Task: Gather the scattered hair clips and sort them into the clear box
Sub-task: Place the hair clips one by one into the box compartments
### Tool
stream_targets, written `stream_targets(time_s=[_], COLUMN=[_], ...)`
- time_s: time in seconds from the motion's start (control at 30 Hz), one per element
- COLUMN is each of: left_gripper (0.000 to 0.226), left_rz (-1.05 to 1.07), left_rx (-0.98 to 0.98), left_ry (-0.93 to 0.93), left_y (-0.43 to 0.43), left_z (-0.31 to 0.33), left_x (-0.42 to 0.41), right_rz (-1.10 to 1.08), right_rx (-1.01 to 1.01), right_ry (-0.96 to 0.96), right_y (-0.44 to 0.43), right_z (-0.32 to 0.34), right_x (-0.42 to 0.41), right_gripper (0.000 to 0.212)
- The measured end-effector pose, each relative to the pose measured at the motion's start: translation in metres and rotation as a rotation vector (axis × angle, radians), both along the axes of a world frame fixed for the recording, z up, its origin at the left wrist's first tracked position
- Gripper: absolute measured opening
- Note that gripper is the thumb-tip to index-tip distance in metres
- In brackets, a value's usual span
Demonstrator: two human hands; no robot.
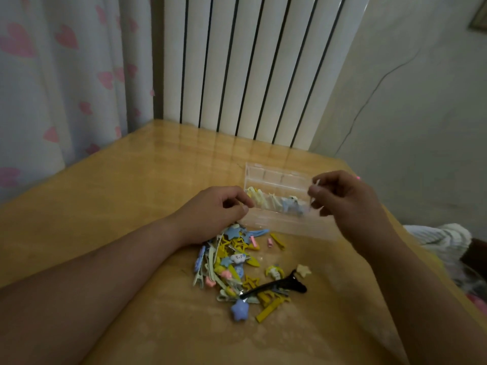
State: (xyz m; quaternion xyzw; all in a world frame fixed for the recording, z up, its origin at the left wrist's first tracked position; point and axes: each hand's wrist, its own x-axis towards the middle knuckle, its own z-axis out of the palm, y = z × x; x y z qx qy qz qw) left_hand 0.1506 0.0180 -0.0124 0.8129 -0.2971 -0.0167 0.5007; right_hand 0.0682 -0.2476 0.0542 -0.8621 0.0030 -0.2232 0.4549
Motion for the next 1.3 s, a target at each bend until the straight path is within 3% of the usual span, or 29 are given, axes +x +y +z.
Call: stream_targets(time_s=[0.13,0.43,0.57,0.8,0.97,1.1,1.2,1.3], left_gripper=[0.013,0.013,0.014,0.014,0.014,0.013,0.014,0.016], left_rz=[0.002,-0.004,-0.006,-0.001,0.001,0.003,0.012,0.011], left_rx=[0.002,0.011,0.009,0.006,0.014,0.02,0.022,0.022], left_ry=[0.003,0.005,0.005,0.012,0.011,0.01,0.01,0.004], left_y=[-0.001,0.0,-0.001,-0.001,0.0,-0.001,-0.001,-0.001], left_z=[0.001,0.002,0.003,0.005,0.003,0.003,0.002,0.002], left_x=[0.0,0.0,-0.002,-0.003,-0.003,-0.002,-0.001,-0.001], right_rz=[-0.199,-0.324,-0.339,-0.342,-0.375,-0.263,-0.068,0.094], right_rx=[0.007,-0.719,-0.853,-0.772,-0.537,-0.339,-0.259,-0.324], right_ry=[0.038,0.346,0.475,0.467,0.108,-0.098,-0.085,-0.035], right_y=[-0.027,-0.039,-0.041,-0.039,-0.024,-0.001,0.019,0.031], right_z=[0.004,-0.008,-0.014,-0.015,-0.01,-0.01,-0.014,-0.022], right_x=[0.026,0.092,0.105,0.101,0.062,0.017,-0.006,-0.011], right_gripper=[0.01,0.013,0.022,0.02,0.013,0.01,0.006,0.006])
